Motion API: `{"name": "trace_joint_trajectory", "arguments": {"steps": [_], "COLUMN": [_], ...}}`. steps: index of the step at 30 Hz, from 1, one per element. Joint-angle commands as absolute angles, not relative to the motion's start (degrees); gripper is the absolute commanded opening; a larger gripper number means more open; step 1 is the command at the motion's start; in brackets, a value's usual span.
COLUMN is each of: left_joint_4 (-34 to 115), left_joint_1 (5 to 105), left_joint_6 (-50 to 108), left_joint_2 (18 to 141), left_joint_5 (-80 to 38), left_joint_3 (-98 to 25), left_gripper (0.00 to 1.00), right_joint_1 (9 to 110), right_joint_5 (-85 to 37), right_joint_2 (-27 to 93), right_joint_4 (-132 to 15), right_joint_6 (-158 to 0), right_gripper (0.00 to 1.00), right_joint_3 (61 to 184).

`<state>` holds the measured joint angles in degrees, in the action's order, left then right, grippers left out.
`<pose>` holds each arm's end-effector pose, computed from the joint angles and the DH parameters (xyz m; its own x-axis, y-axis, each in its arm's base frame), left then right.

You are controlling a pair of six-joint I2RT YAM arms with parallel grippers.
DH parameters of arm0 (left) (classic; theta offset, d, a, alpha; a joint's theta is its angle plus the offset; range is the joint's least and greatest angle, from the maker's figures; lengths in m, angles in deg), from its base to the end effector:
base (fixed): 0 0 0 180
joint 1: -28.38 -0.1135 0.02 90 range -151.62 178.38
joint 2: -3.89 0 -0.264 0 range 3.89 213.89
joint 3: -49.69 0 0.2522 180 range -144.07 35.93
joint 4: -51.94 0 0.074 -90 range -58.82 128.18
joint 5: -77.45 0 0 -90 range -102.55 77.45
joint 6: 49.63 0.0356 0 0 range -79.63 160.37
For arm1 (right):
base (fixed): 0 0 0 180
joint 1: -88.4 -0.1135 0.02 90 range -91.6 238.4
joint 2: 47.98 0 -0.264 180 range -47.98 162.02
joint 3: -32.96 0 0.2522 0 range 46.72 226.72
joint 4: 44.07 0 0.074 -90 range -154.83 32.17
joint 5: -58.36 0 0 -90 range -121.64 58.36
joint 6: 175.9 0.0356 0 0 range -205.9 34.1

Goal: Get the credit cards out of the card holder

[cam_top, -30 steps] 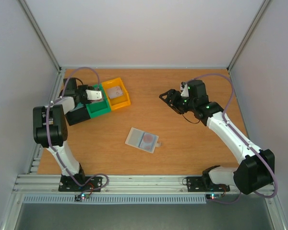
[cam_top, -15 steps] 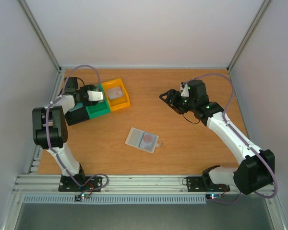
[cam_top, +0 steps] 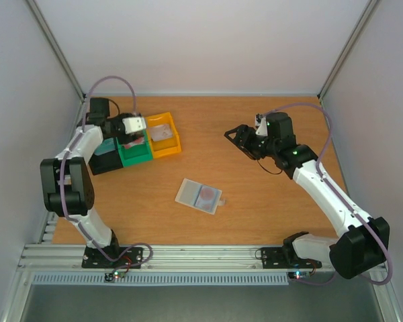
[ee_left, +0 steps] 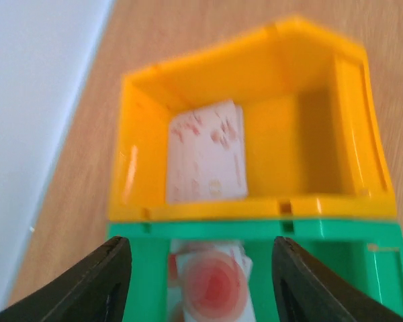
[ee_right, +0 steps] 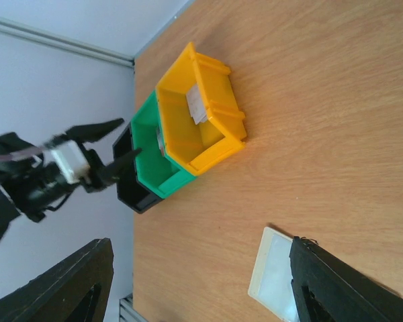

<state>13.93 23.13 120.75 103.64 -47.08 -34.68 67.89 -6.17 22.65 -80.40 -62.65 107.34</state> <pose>0.3698 0.0137 0.2239 0.1240 0.8271 -0.5483 0.8318 0.2147 0.5119 0.2508 0.1102 0.3219 -0.7222 0.1103 -0.6828 -0.4034 0.7347 0.5454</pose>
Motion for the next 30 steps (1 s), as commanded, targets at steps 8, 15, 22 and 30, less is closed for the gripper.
{"name": "trace_joint_trajectory", "arguments": {"steps": [8,15,22,30], "left_joint_4": [-32.3,-35.4,-29.8,-34.7], "left_joint_1": [26.5,28.1,30.9,31.1], "left_joint_6": [91.4,82.0,81.9,83.5], "left_joint_2": [106.5,117.2,119.4,129.8], "left_joint_5": [-43.5,-29.3,-21.9,-17.5], "left_joint_3": [-59.9,-70.5,-68.0,-72.8], "left_gripper": [0.25,0.05,0.0,0.0], "right_joint_1": [68.4,68.4,68.4,68.3], "right_joint_5": [-6.0,-5.5,-8.0,-9.6], "right_joint_2": [18.1,17.0,13.2,12.1], "right_joint_4": [-82.0,-81.4,-83.1,-84.6], "right_joint_6": [-64.3,-63.7,-62.3,-62.3], "right_gripper": [0.73,0.73,0.72,0.72], "right_joint_3": [107.4,106.8,104.9,105.5]}}
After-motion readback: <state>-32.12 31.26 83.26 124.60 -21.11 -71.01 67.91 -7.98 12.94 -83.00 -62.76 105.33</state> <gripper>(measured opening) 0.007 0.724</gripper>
